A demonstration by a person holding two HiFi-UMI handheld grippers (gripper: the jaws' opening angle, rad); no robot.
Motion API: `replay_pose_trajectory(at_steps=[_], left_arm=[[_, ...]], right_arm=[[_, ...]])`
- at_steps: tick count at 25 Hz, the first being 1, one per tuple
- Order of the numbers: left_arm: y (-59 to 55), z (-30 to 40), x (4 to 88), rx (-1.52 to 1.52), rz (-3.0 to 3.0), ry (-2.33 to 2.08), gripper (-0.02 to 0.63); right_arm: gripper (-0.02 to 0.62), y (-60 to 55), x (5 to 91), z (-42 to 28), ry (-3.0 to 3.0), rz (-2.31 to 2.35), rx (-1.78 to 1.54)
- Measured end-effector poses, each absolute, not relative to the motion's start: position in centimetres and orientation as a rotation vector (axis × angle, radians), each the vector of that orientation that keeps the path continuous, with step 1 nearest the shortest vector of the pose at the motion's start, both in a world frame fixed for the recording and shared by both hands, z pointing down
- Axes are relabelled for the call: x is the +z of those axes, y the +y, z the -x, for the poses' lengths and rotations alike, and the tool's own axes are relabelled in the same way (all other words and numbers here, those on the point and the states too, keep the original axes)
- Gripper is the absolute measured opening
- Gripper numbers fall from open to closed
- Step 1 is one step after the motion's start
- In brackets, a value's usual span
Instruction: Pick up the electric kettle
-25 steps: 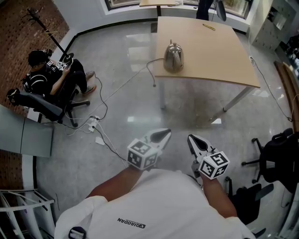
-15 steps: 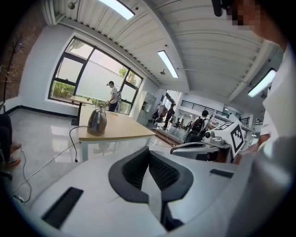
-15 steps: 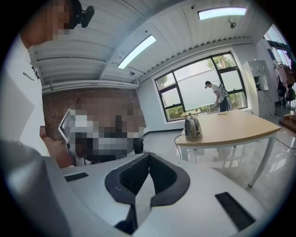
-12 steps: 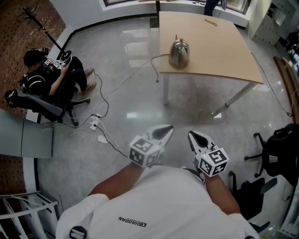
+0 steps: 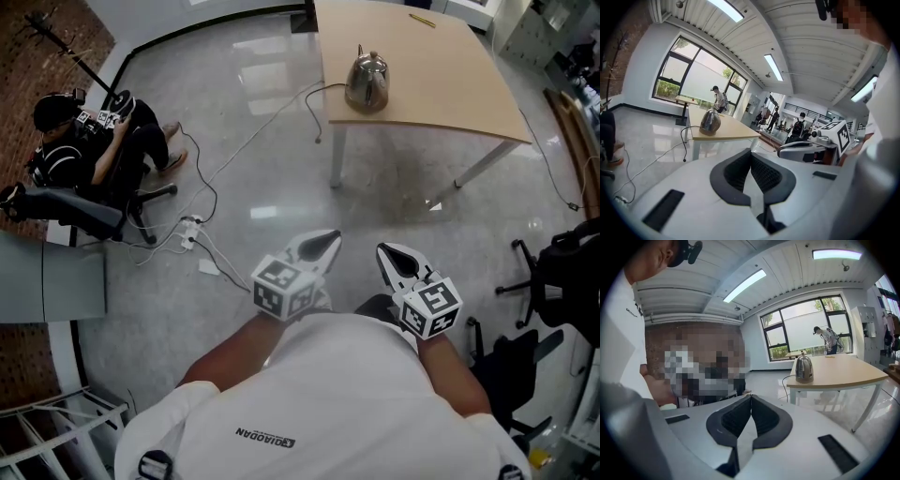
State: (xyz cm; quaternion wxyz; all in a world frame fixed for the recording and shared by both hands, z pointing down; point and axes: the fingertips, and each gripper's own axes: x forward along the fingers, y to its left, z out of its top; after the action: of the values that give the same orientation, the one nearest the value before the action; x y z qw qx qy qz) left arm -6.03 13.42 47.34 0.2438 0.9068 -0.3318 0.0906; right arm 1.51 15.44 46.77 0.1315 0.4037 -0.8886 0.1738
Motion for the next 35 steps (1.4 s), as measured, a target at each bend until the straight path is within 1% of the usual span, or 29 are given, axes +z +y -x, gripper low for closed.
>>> replay_pose_trajectory(at_steps=[13, 21, 28, 35], left_arm=[[12.4, 6.7, 48.4, 0.249, -2.458, -0.902, -0.005], [9.9, 6.9, 49.0, 0.28, -2.421, -0.948, -0.005], [6.0, 4.2, 48.5, 0.299, -2.432, -0.944, -0.005], [0.7, 1.2, 47.7, 0.314, -2.447, -0.981, -0.005]], right_arm=[[0.021, 13.7, 47.4, -0.8, -2.582, -1.184, 0.553], [0.021, 10.1, 47.1, -1.4, -2.622, -1.195, 0.594], [0.021, 6.2, 47.7, -4.2, -2.62, -1.207, 0.621], [0.021, 0.3, 46.4, -7.3, -2.671, -1.192, 0.613]])
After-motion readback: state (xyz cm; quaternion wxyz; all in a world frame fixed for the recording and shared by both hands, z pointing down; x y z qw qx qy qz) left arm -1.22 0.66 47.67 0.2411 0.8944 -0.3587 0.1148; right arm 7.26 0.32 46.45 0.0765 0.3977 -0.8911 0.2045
